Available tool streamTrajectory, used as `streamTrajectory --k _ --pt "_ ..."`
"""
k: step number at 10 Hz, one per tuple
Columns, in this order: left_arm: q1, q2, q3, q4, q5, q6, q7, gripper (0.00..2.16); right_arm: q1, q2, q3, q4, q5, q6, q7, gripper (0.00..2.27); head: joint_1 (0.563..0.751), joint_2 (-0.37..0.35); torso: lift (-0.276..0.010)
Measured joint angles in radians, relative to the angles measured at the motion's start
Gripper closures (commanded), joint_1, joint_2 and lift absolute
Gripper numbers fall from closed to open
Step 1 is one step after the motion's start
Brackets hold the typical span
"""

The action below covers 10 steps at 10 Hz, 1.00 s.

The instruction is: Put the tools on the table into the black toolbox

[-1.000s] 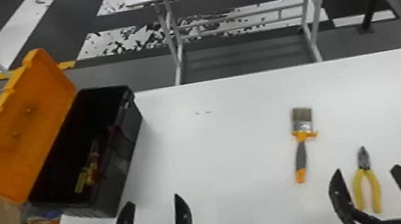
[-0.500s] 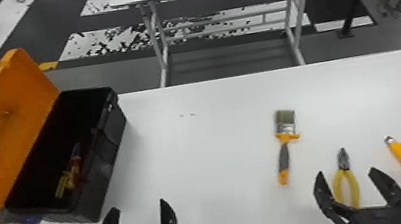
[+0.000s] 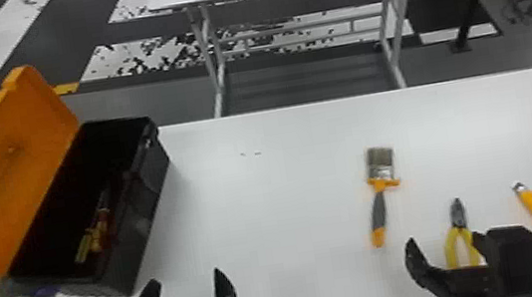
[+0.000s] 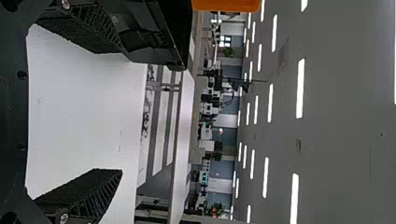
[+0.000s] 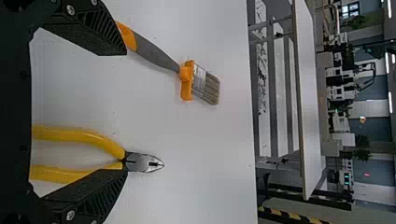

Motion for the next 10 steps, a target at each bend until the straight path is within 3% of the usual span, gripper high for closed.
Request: streamTrajectory --k 6,10 --pt "-0.003 0.001 0.0 0.003 0.004 0.006 -0.011 0.08 -0.097 0.0 -0.013 -0.205 0.0 0.585 -0.066 0.12 0.695 0.097 -0.075" --pt "-0.011 0.003 0.001 0.005 0.026 0.021 -0.024 0.08 -0.124 0.0 -0.048 -0.209 -0.011 0.668 -0.066 0.12 0.695 0.069 -0.075"
